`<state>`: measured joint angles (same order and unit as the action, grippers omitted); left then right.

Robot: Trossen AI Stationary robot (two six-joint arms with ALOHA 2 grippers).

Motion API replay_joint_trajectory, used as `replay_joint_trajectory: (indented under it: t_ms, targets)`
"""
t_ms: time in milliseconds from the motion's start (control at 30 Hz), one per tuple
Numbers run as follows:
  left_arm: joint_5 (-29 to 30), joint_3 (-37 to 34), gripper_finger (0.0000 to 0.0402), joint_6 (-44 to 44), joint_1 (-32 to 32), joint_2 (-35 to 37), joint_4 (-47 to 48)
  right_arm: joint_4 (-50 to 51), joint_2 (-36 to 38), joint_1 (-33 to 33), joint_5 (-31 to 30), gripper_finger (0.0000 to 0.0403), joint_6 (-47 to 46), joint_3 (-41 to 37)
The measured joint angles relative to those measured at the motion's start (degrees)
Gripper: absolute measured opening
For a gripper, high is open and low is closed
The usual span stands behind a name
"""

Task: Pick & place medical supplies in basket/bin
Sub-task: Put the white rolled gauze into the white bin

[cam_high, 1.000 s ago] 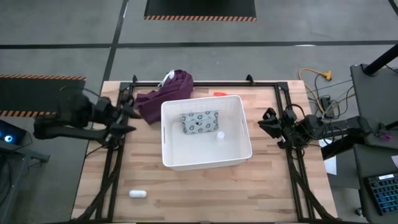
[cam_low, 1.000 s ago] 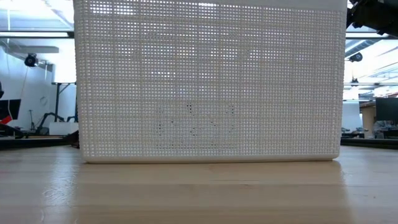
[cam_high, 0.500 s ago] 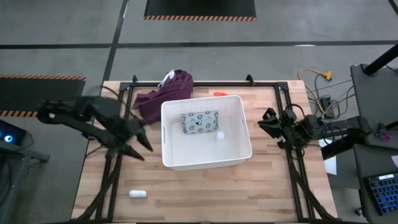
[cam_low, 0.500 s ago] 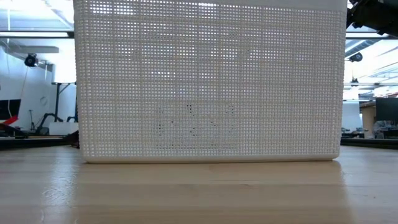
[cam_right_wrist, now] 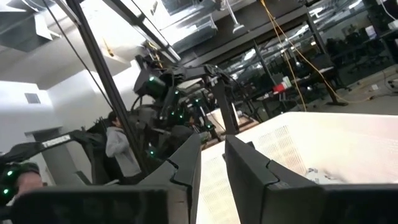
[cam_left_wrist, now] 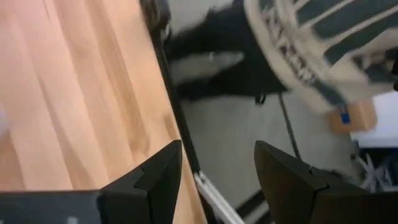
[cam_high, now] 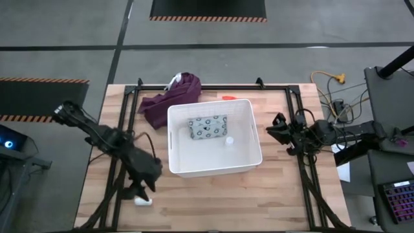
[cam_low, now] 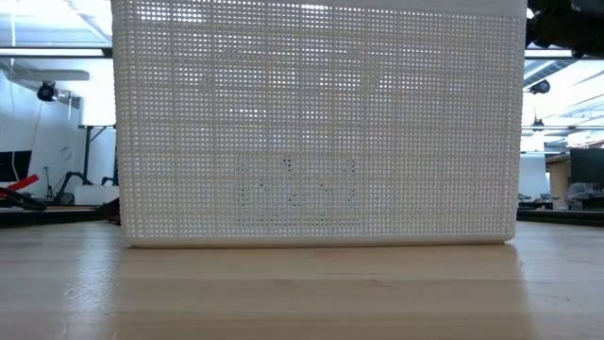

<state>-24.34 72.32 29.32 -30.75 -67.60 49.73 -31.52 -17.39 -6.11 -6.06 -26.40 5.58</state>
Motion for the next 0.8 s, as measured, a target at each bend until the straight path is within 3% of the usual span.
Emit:
replay_joint_trajectory:
  t_ms: [300,467,800]
  targets:
    - [0.0,-7.1,0.0184,9.3,-8.4,-6.7,1.8,0.1,0.0,0.0,0.0,0.0065,0.0,0.0]
    - [0.1,-13.8,0.0184,18.8,-10.8,-10.1,1.4,0.1,0.0,0.0,0.0,0.0062,0.0,0.0]
    - [0.6,-25.3,0.0184,29.8,-14.0,-11.0,-13.8,1.5,0.0,0.0,0.0,0.0059,0.0,0.0]
